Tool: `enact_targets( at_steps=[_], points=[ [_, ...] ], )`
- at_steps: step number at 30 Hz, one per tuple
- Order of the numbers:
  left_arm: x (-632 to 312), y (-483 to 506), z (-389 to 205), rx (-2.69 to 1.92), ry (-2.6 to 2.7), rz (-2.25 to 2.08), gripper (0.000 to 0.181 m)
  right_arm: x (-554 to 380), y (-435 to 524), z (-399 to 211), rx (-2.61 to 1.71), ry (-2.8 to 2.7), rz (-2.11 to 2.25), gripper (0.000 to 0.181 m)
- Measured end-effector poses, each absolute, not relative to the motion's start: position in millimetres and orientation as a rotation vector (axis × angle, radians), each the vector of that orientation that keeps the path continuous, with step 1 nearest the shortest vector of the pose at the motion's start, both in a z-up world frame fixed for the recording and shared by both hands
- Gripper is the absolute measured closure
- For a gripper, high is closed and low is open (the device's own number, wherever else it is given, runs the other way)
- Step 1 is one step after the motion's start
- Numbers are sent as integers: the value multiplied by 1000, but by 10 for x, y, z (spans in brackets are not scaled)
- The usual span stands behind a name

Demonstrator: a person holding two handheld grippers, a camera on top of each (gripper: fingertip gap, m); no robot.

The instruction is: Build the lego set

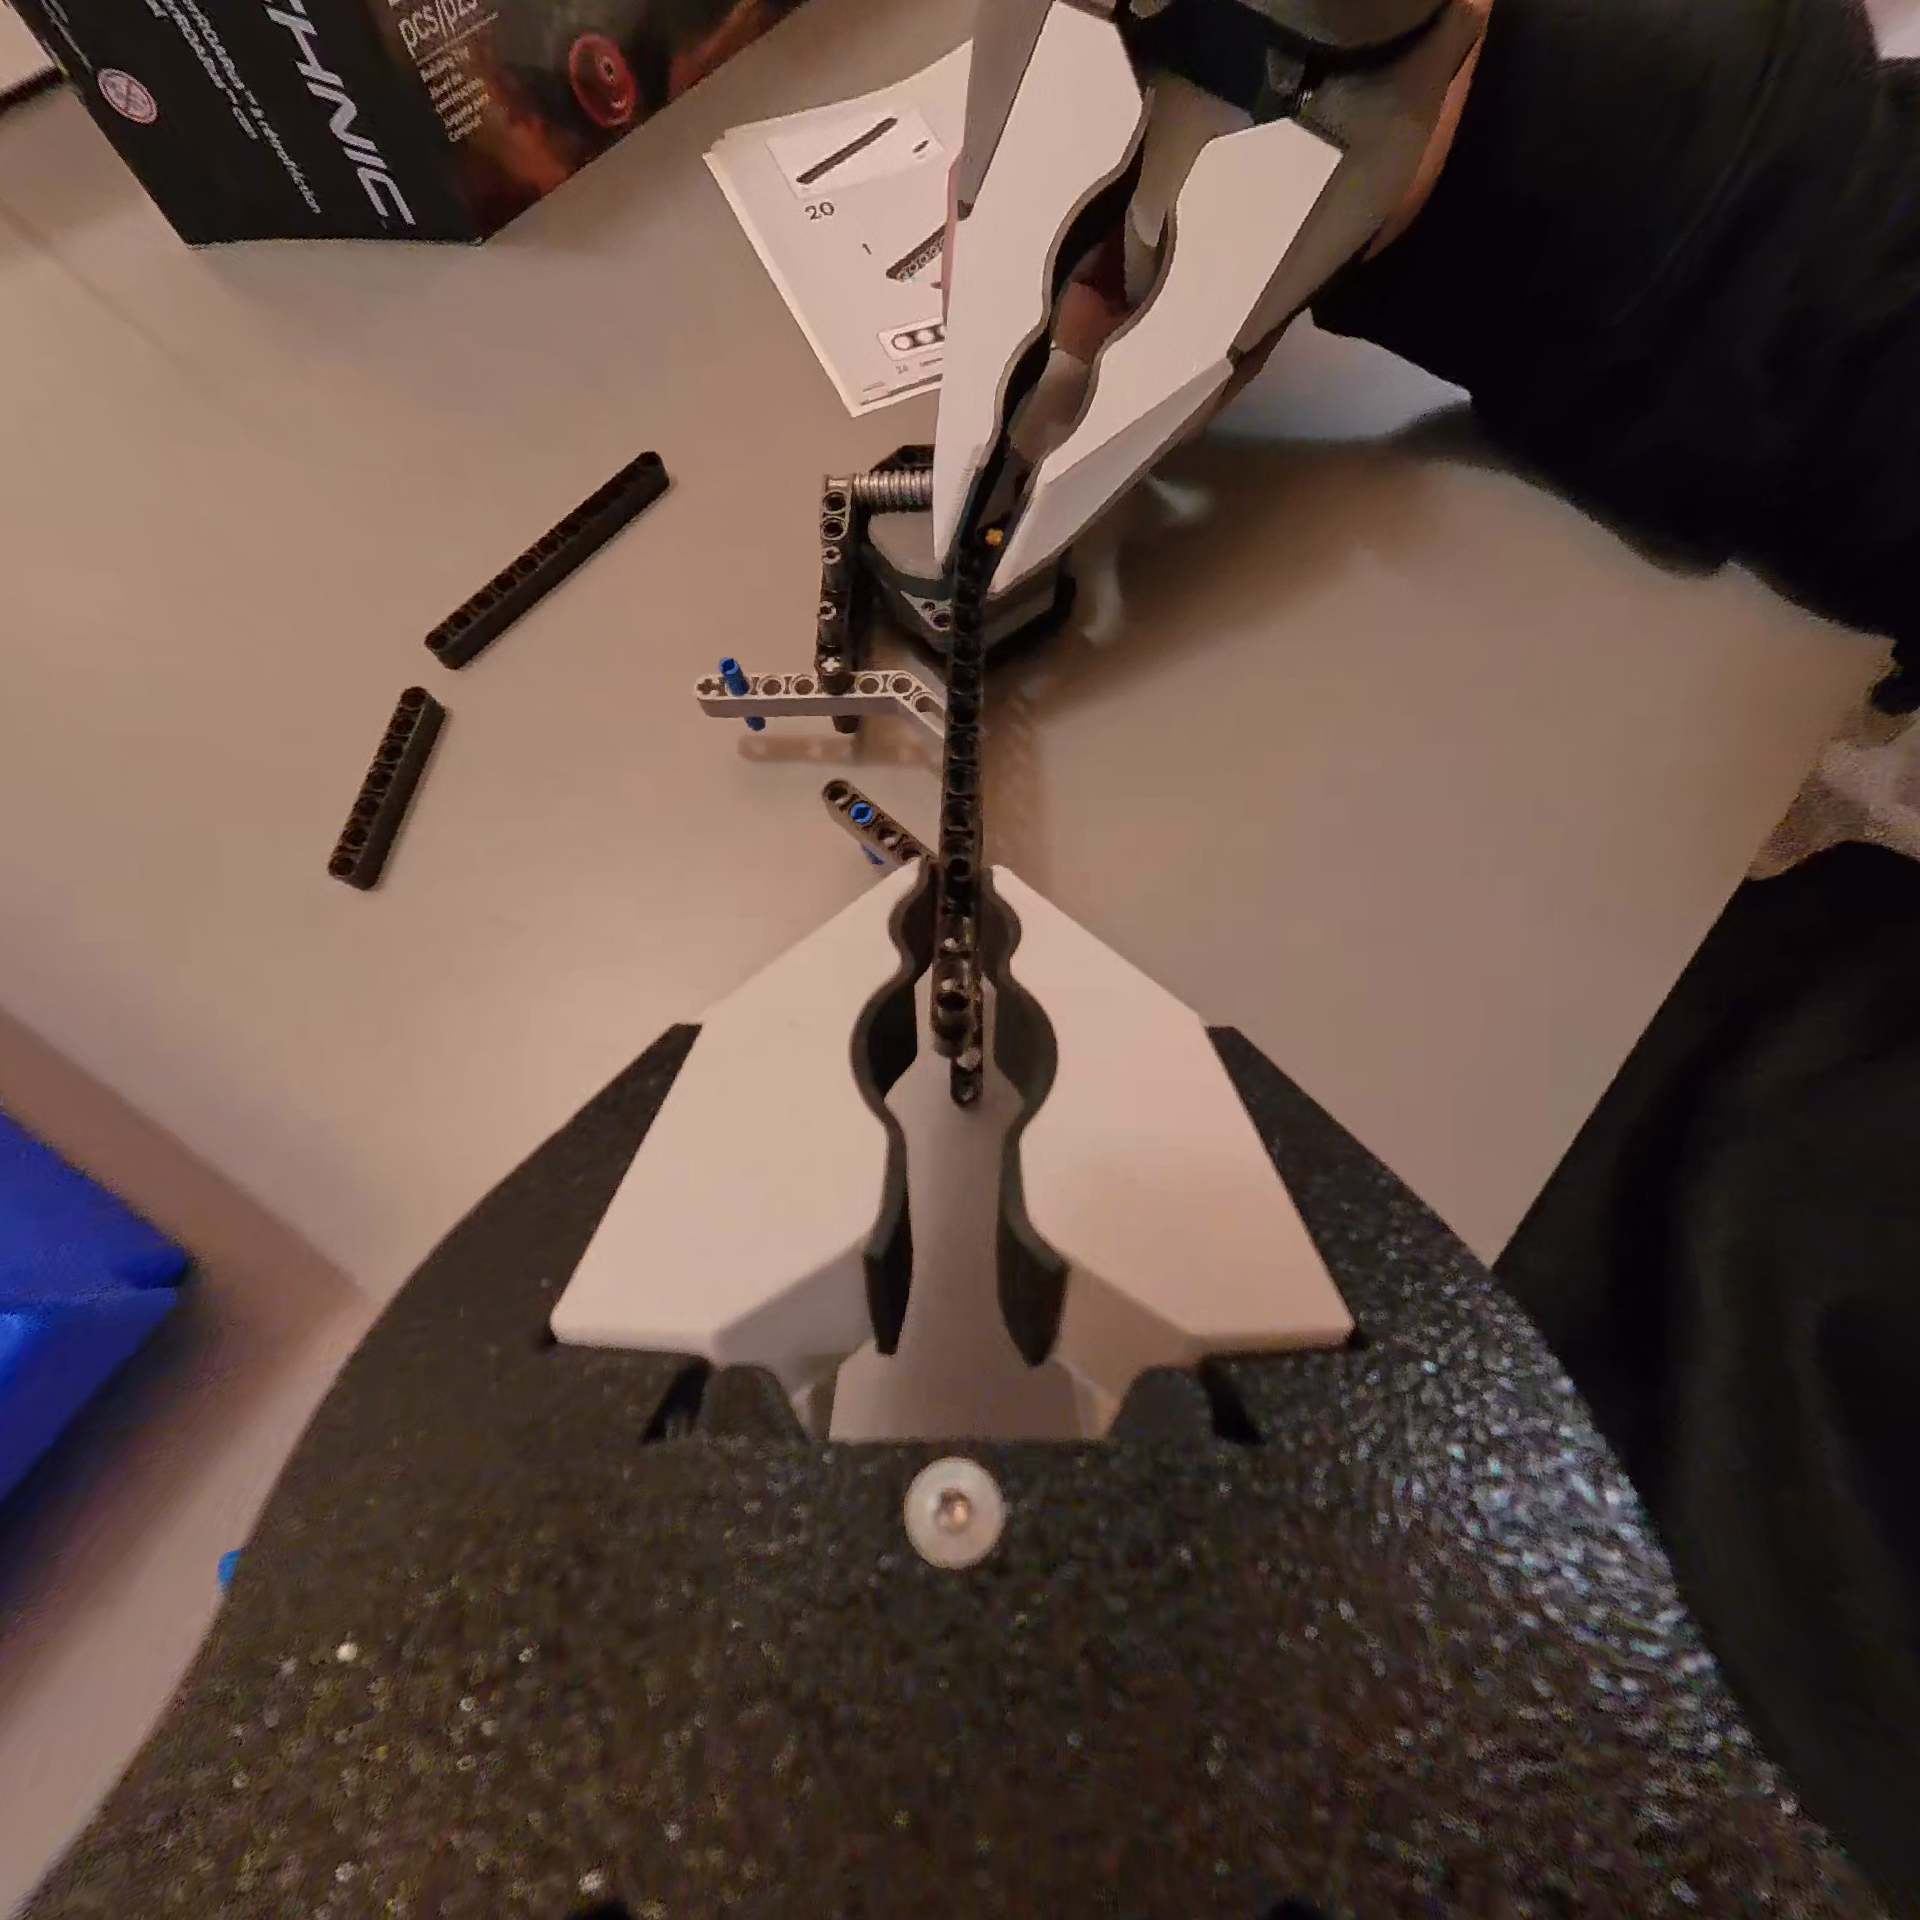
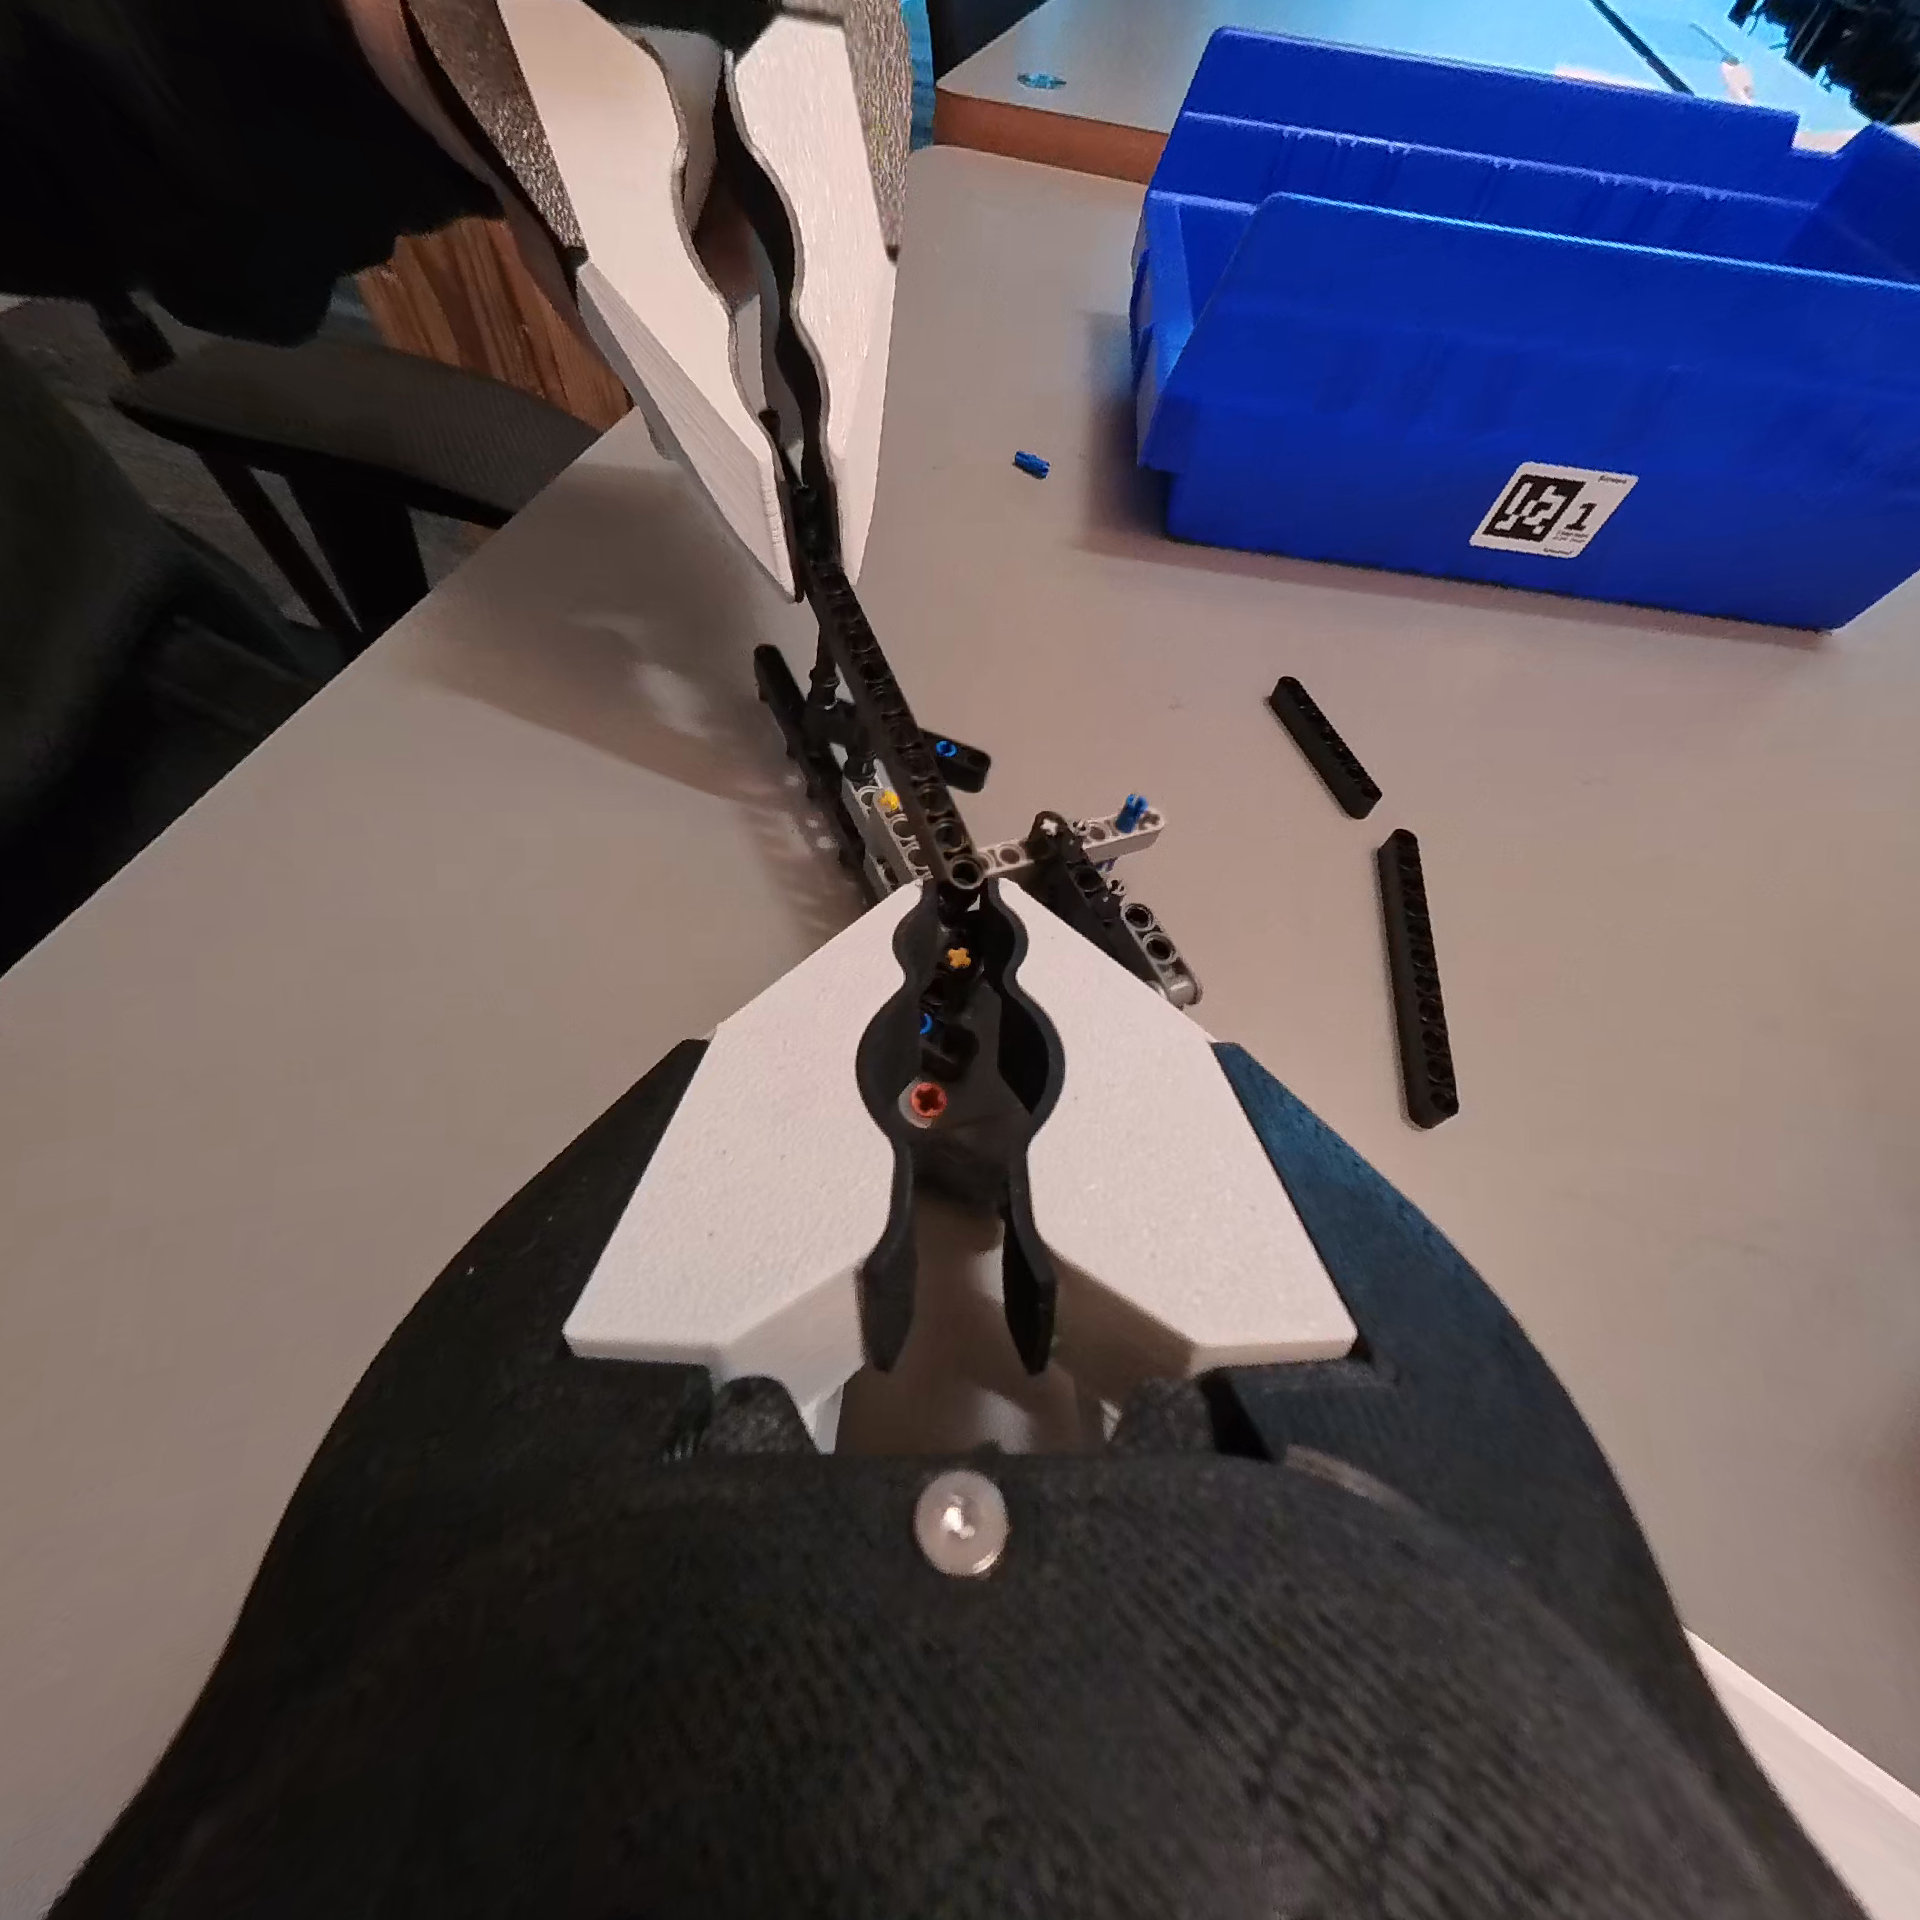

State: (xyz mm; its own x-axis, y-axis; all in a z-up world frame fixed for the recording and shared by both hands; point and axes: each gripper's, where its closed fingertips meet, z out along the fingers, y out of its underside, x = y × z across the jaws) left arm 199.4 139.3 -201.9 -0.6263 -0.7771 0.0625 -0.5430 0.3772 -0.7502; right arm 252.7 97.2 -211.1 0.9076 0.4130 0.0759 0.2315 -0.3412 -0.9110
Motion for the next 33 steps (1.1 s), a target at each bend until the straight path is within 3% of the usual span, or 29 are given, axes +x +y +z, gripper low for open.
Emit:
enact_targets(
  at_steps=[33],
  points=[
    [2001, 1439, -2067, -1086, 2353, -1099, 176, 2551, 1021, -2107, -1936, -454, 147, 177]
  ],
)
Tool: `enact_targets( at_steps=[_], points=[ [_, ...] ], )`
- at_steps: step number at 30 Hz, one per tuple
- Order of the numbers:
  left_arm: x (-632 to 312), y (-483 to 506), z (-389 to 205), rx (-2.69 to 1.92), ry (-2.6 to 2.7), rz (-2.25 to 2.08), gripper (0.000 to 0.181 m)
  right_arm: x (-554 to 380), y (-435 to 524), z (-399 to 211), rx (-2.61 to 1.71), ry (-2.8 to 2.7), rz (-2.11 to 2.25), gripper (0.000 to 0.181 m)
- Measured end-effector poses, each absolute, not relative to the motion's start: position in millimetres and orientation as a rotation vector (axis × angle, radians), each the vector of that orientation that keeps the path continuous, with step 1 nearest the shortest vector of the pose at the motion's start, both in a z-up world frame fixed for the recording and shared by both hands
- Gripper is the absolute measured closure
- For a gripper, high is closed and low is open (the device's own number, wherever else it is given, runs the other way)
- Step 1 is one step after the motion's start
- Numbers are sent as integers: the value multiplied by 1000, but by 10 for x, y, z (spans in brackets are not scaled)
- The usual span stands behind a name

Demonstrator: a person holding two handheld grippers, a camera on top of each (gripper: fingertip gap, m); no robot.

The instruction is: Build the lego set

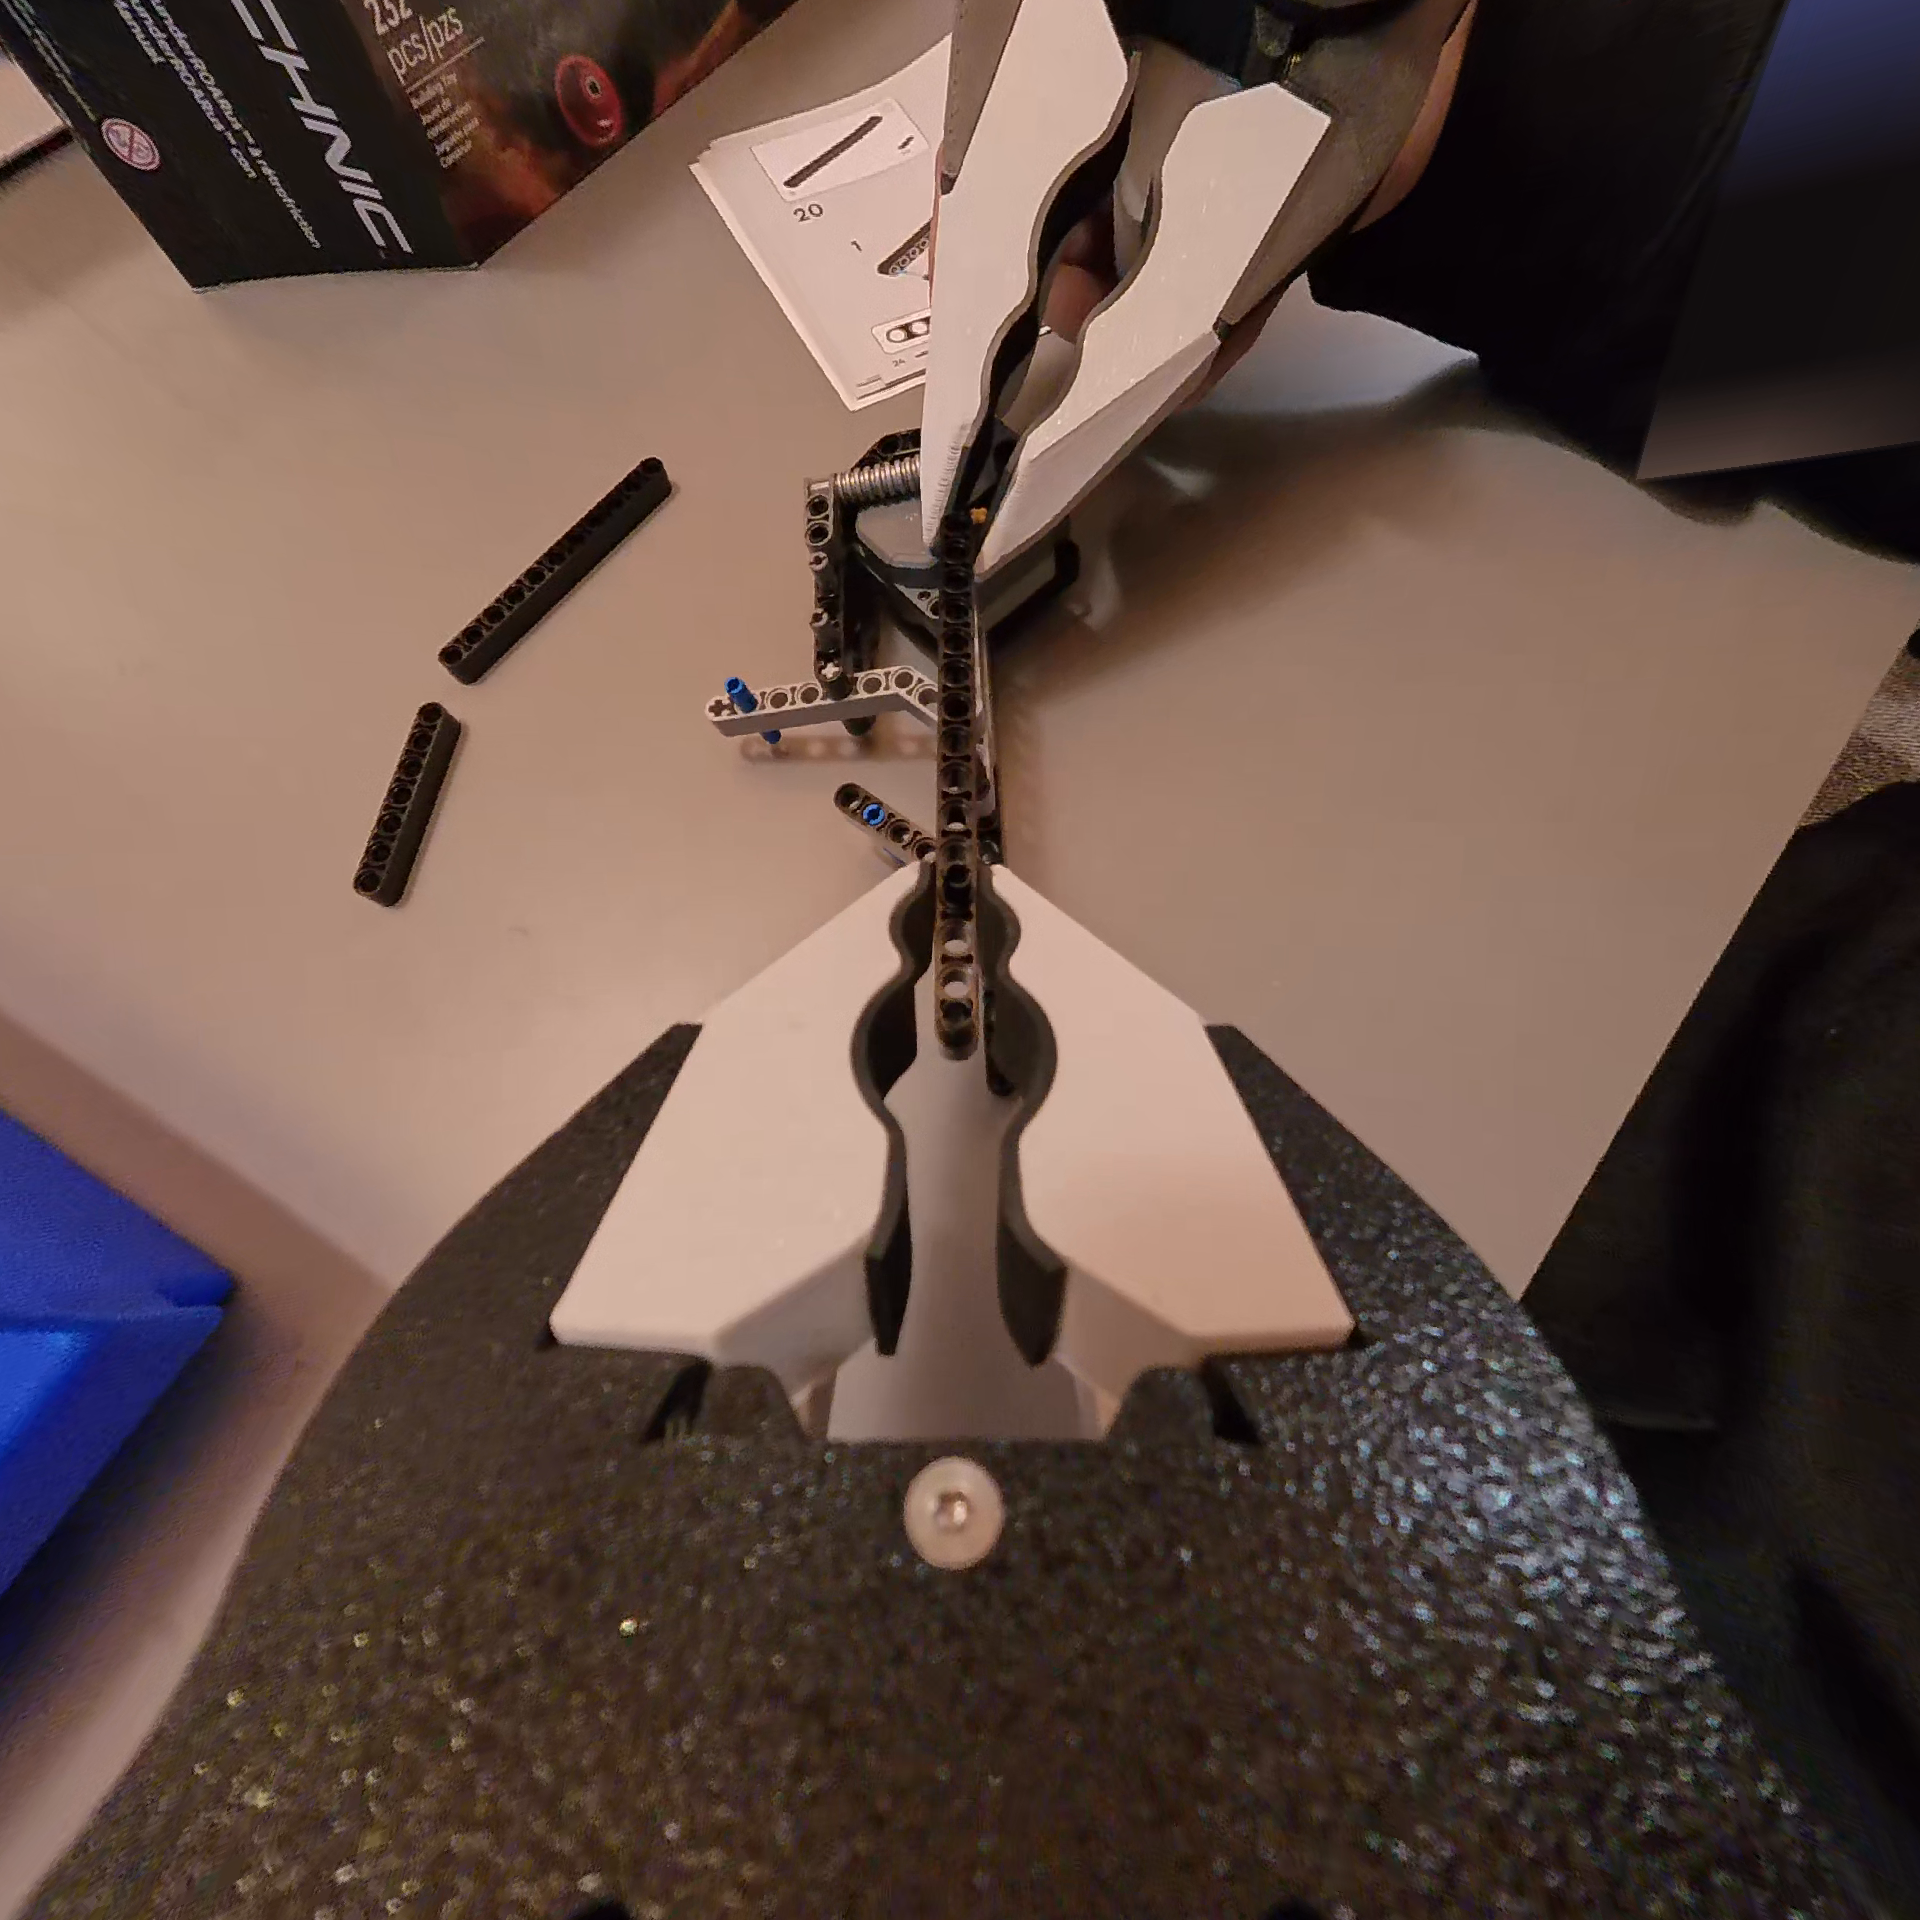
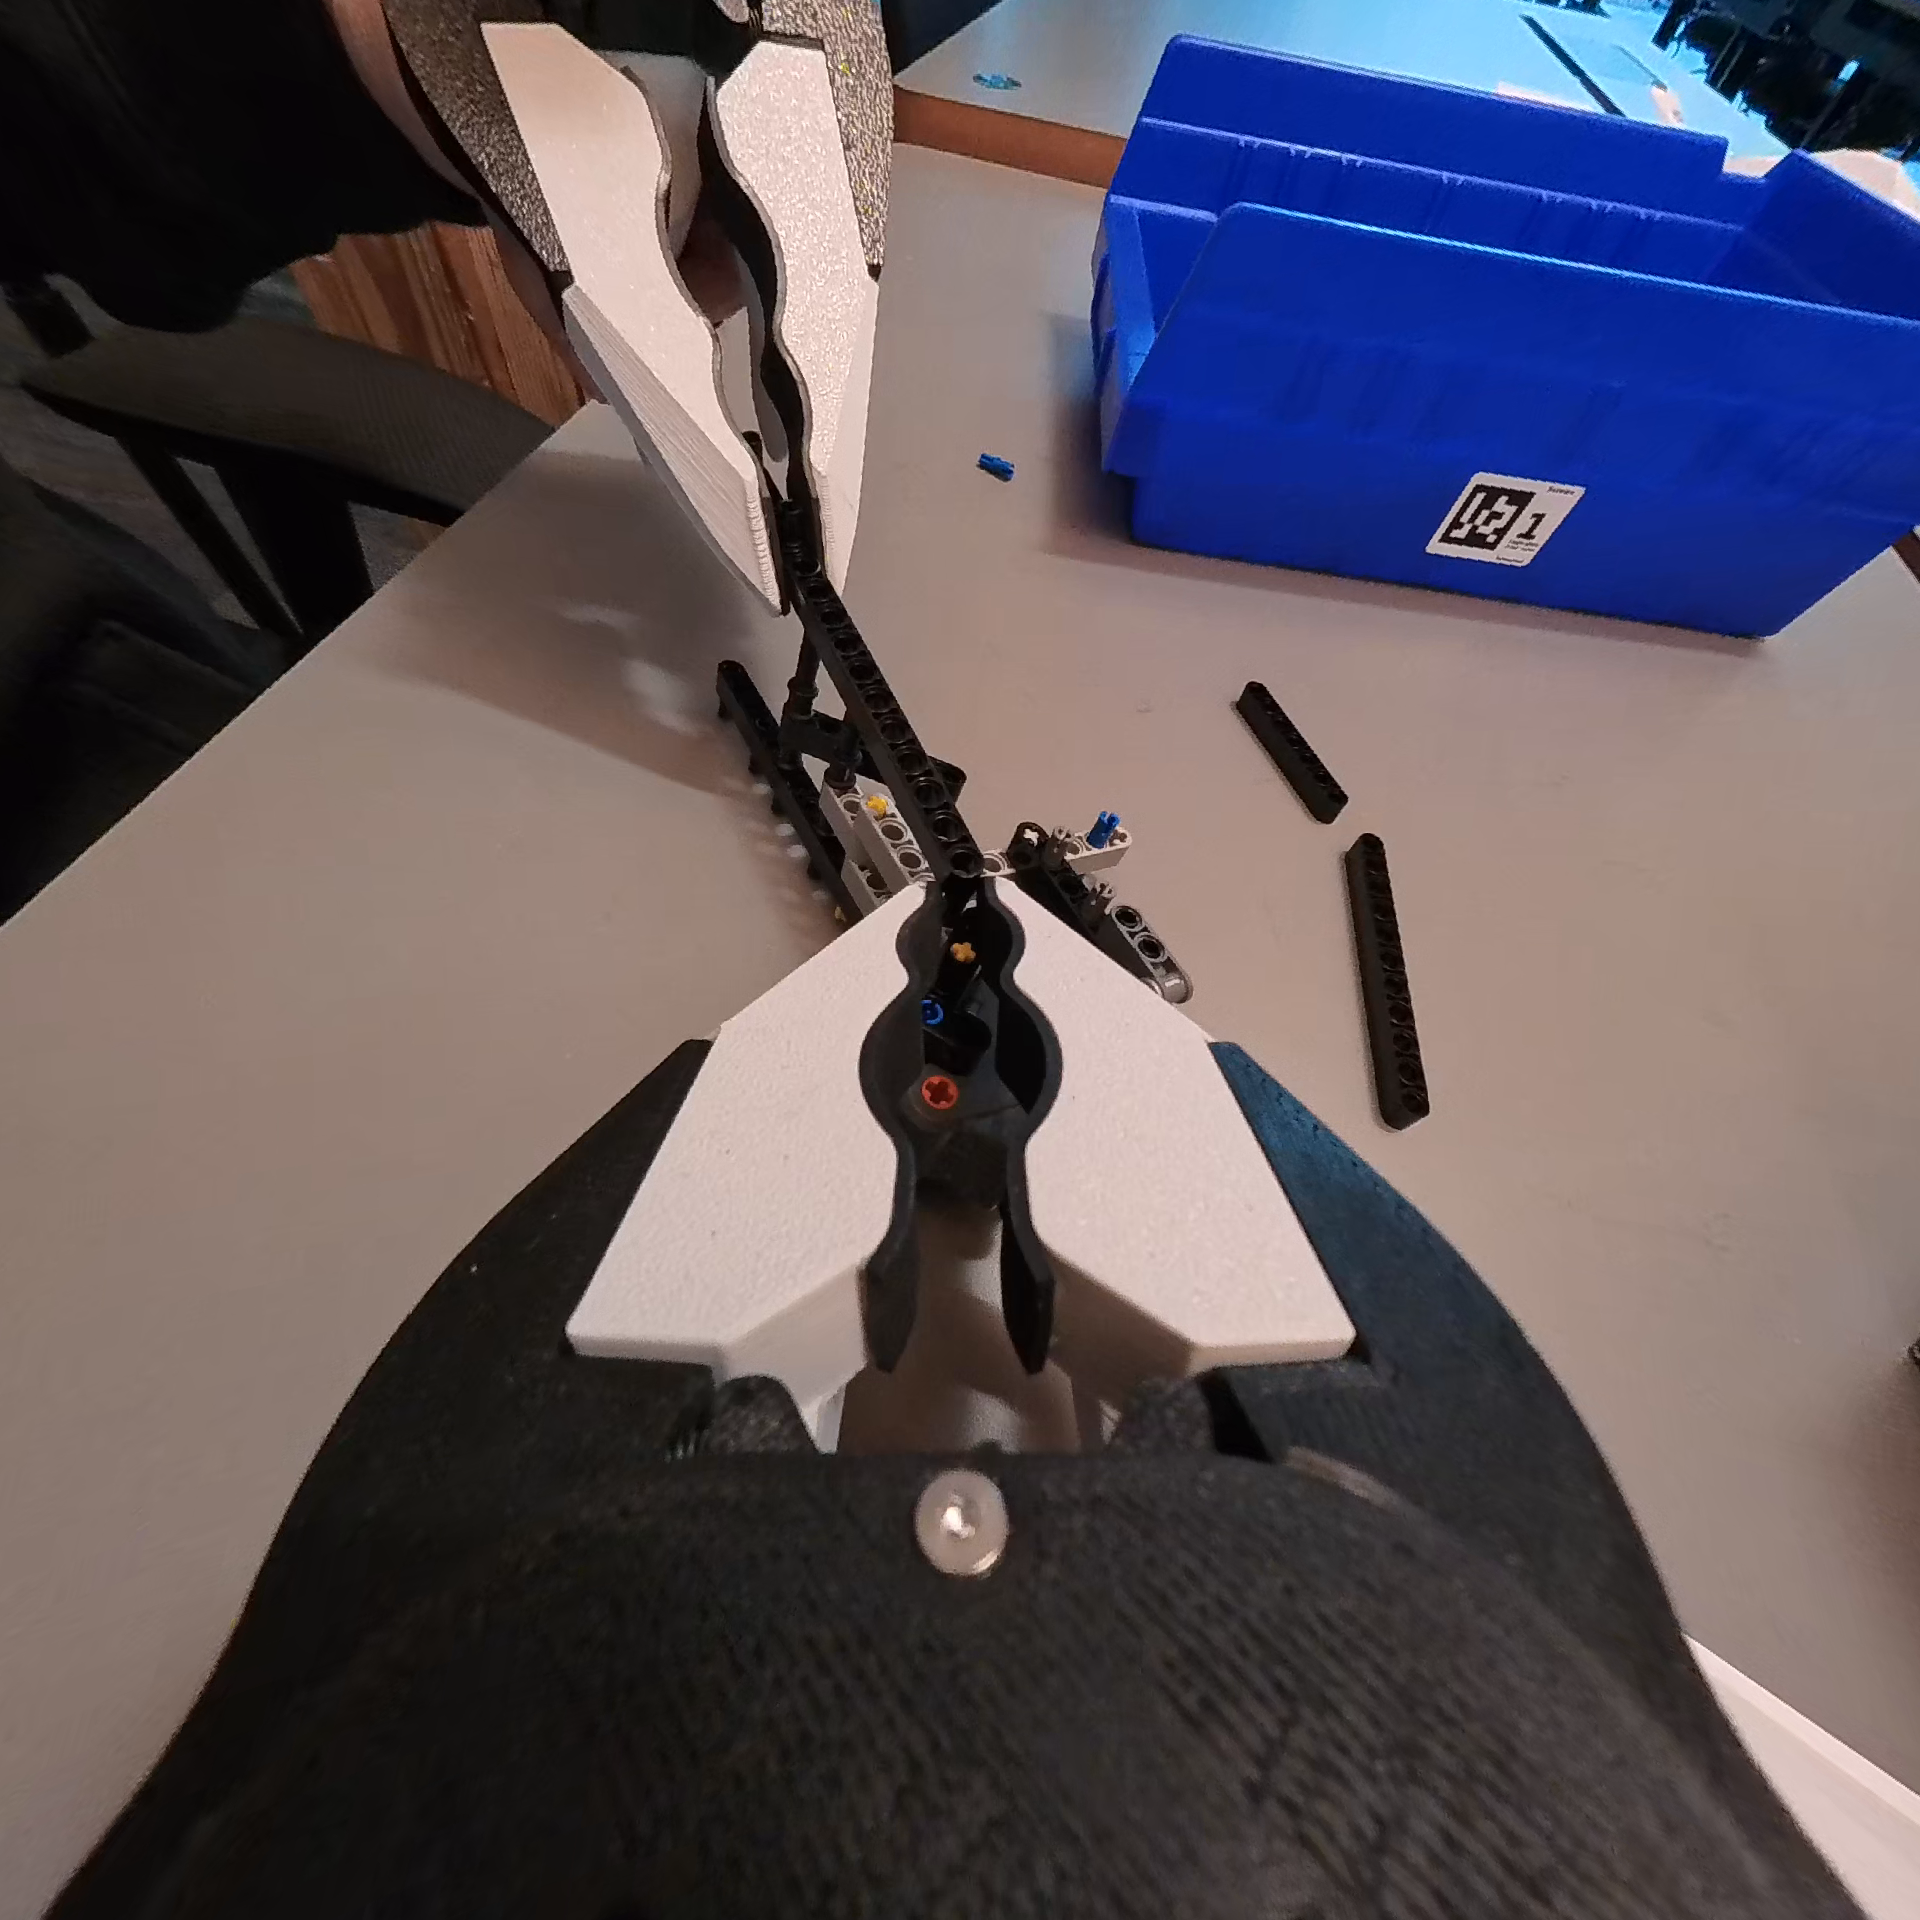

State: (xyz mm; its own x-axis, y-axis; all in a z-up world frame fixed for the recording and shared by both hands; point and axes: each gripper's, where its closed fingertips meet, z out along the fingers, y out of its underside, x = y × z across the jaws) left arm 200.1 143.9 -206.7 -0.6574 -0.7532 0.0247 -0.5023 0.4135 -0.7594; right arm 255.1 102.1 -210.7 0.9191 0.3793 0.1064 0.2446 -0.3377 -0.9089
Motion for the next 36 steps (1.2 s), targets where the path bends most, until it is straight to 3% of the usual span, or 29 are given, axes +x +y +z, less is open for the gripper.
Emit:
enact_targets(
  at_steps=[27, 29, 36],
  points=[
    [1954, 1423, -2112, -1096, 2273, -1271, 176, 2527, 1000, -2093, -1919, -474, 140, 181],
    [1952, 1428, -2112, -1079, 2300, -1226, 176, 2499, 984, -2087, -1920, -482, 144, 172],
    [1952, 1451, -2114, -1125, 2354, -1149, 176, 2281, 1160, -1598, -1863, -640, 70, 164]
  ],
)
